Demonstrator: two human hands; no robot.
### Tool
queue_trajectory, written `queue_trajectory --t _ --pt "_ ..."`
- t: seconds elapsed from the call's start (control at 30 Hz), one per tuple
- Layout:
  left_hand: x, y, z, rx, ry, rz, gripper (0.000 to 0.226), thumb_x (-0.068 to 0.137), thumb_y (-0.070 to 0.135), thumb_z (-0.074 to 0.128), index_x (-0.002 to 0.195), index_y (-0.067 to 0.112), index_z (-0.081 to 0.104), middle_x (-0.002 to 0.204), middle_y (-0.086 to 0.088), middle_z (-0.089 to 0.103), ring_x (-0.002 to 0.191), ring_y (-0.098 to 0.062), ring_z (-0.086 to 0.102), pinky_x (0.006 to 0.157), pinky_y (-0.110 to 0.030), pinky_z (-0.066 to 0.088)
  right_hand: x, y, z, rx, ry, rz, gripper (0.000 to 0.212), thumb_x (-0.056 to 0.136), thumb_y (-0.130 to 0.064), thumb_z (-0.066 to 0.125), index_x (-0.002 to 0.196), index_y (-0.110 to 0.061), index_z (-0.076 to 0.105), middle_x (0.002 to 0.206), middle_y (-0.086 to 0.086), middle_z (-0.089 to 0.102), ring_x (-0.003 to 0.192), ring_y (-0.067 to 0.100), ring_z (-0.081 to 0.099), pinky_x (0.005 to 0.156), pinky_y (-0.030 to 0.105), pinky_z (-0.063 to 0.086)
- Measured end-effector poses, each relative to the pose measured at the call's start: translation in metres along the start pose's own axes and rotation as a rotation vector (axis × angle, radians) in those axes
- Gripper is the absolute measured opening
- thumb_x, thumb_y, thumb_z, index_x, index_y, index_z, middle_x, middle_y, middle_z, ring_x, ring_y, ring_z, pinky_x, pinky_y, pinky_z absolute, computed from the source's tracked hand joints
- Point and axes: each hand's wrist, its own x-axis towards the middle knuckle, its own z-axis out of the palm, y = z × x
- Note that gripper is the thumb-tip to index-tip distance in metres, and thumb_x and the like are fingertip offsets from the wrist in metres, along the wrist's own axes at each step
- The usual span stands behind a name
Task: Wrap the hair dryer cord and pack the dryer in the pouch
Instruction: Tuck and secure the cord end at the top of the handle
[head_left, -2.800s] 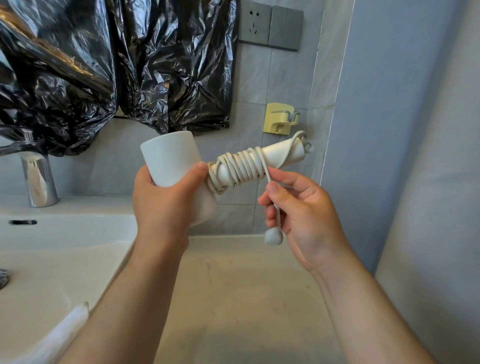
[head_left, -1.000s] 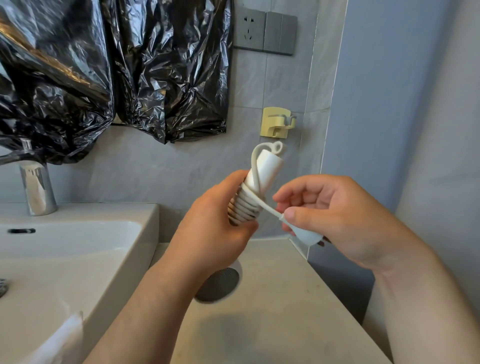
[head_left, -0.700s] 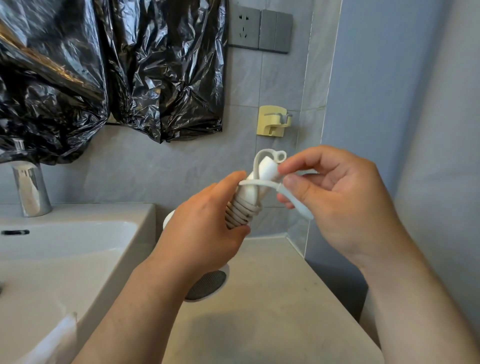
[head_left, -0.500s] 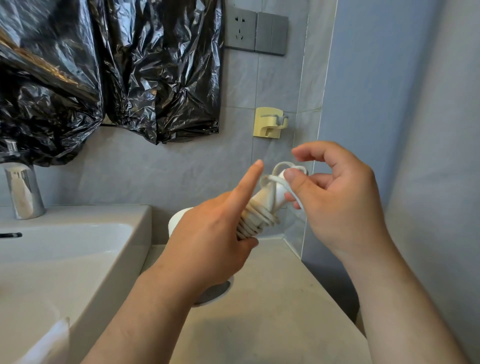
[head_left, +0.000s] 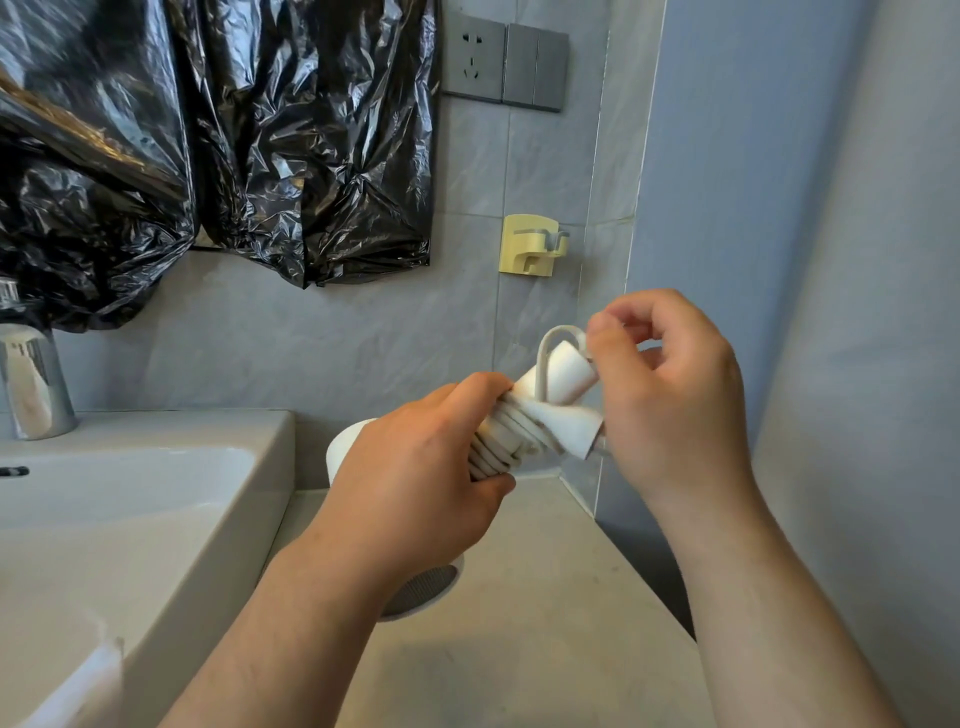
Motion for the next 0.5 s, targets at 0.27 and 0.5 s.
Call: queue_trajectory --t 0.27,0.5 --pt "-0.0018 -0.0012 0.0023 -0.205 -0.040 -0.040 0.047 0.073 0.038 0.076 0.109 0.041 0.046 0.088 0.013 0.063 0.079 -0.015 0.059 0.067 -0.041 0.052 0.0017 0.0080 0.0003 0.574 -0.480 0.407 0.014 0.092 -0.025 0.058 0.089 -0.017 0.069 0.087 0.010 0.072 0.080 0.021 0.070 0.069 0.037 0.057" --pt "-0.0020 0.0049 0.0063 -0.117 -0.109 0.095 0.082 0.087 0.051 0.056 0.153 0.042 0.007 0.140 0.019 0.045 0.116 -0.013 0.053 0.091 -0.037 0.047 0.0011 0.0105 0.0059 0.460 -0.350 0.283 0.013 0.092 -0.022 0.059 0.091 -0.014 0.069 0.084 0.011 0.070 0.076 0.022 0.069 0.070 0.039 0.060"
